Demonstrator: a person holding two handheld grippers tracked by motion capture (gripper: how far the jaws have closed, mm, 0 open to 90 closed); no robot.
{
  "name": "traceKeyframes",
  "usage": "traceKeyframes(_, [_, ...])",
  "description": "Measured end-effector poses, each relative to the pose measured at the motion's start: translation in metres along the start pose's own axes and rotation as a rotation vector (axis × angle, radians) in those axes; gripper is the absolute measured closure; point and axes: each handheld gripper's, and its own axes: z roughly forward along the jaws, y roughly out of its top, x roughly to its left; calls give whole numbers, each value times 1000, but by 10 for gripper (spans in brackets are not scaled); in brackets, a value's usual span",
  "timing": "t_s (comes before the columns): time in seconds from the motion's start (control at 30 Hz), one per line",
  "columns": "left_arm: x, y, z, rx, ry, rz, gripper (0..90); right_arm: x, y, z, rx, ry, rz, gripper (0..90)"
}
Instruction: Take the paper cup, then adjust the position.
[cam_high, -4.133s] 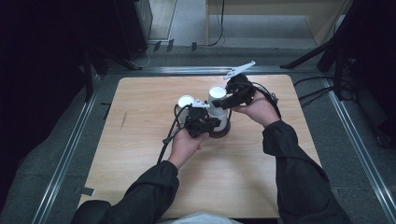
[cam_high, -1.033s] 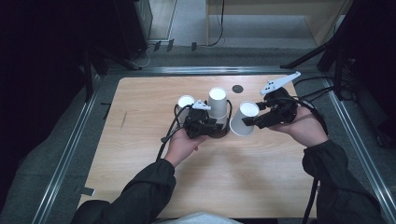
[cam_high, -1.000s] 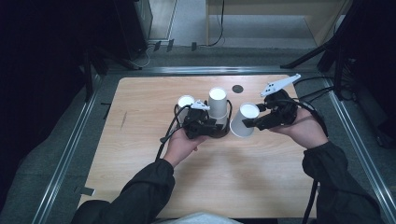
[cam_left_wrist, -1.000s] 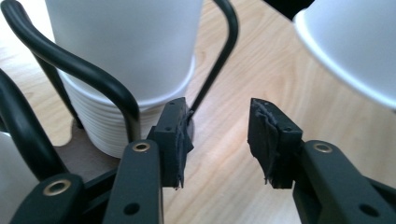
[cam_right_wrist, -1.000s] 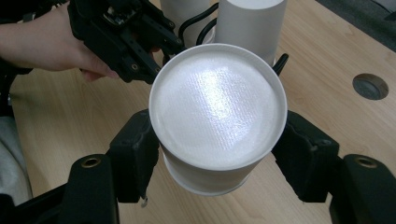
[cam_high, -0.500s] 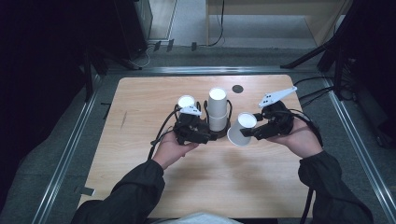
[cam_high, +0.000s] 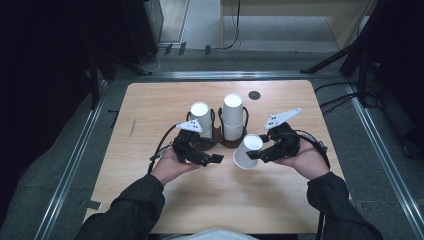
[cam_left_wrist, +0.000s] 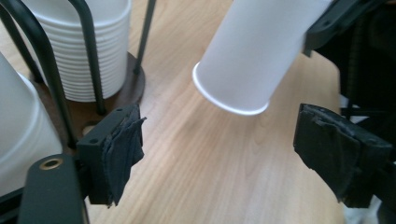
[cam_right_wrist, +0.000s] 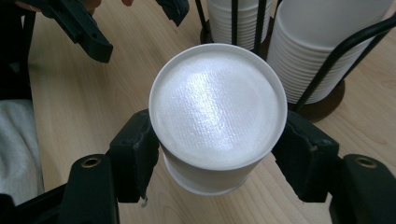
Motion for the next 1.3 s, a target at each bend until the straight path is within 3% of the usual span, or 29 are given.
traceKeyframes(0.17, [0, -5, -4, 6, -16, 5, 157, 5, -3, 13, -7, 34, 7, 348])
traceKeyframes(0.27, [-1, -8, -5, 25, -2, 35, 160, 9, -5, 21, -7, 51, 1, 348])
traceKeyframes(0.43, [-2, -14, -6, 20, -30, 43, 166, 13, -9, 28, -15, 74, -10, 348])
traceKeyframes(0.47, [-3, -15, -8, 17, -13, 62, 167, 12, -10, 30, -28, 80, -4, 348])
traceKeyframes(0.77, [4, -20, -11, 13, -15, 35, 143, 13, -9, 39, -26, 103, -26, 347])
traceKeyframes(1.0, [6, -24, -6, 35, -53, 17, 132, 18, -5, 46, -28, 140, -52, 347])
traceKeyframes(1.13, [-1, -23, -2, 43, -46, 67, 131, 21, -2, 46, -41, 153, -58, 347])
traceKeyframes(1.3, [-1, -27, 9, 92, -59, 87, 129, 25, 2, 44, -68, 181, -72, 347])
